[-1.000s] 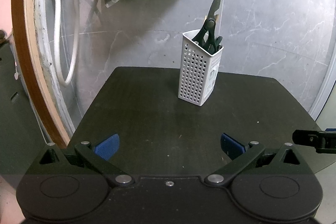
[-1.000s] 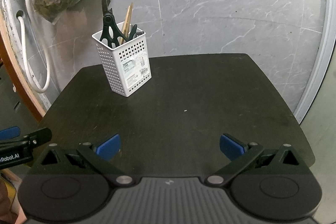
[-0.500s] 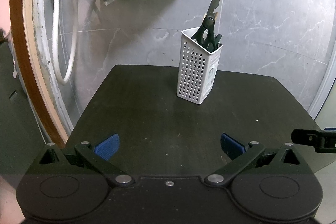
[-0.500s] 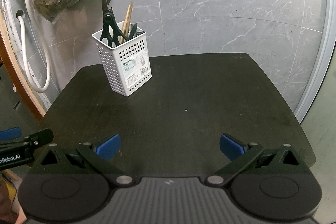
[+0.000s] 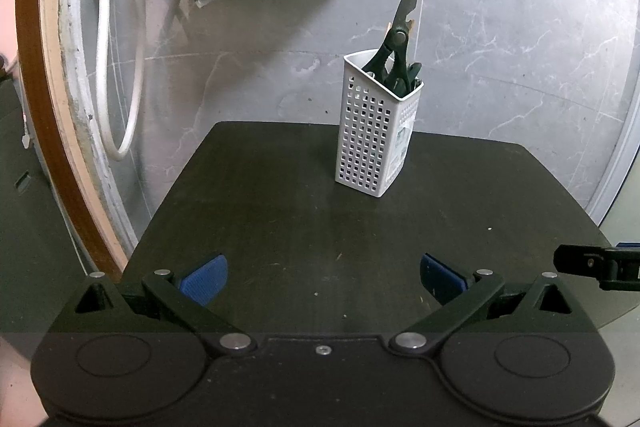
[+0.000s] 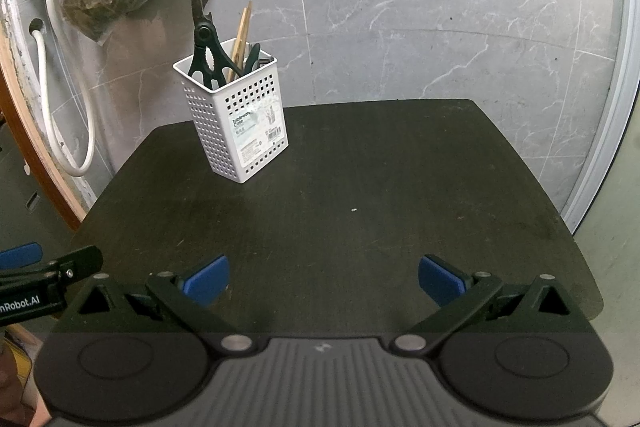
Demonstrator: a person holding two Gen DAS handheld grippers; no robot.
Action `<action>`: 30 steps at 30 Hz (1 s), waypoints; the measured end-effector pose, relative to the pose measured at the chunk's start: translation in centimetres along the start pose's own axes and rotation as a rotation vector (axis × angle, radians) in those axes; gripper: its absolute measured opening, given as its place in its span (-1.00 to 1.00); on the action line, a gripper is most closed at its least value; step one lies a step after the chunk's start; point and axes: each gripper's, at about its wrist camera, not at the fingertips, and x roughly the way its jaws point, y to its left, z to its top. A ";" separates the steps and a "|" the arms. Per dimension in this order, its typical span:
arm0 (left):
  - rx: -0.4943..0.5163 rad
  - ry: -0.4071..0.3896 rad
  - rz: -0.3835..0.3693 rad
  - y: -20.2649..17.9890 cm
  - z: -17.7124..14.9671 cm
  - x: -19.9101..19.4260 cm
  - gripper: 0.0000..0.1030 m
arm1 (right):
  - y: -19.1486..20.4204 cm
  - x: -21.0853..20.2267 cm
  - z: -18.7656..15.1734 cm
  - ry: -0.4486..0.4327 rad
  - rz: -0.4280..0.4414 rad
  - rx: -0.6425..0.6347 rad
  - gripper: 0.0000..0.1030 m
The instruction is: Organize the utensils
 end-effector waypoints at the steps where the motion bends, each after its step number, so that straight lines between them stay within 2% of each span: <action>1: 0.001 0.001 0.000 0.0 0.0 0.1 0.99 | 0.0 0.1 0.0 0.001 0.000 0.001 1.00; 15: 0.001 0.027 0.006 -0.2 0.1 1.4 0.99 | -0.8 1.6 0.4 0.028 0.015 0.000 1.00; 30: -0.011 0.074 0.044 -0.9 0.6 3.7 0.99 | -1.8 4.8 1.6 0.084 0.056 -0.016 1.00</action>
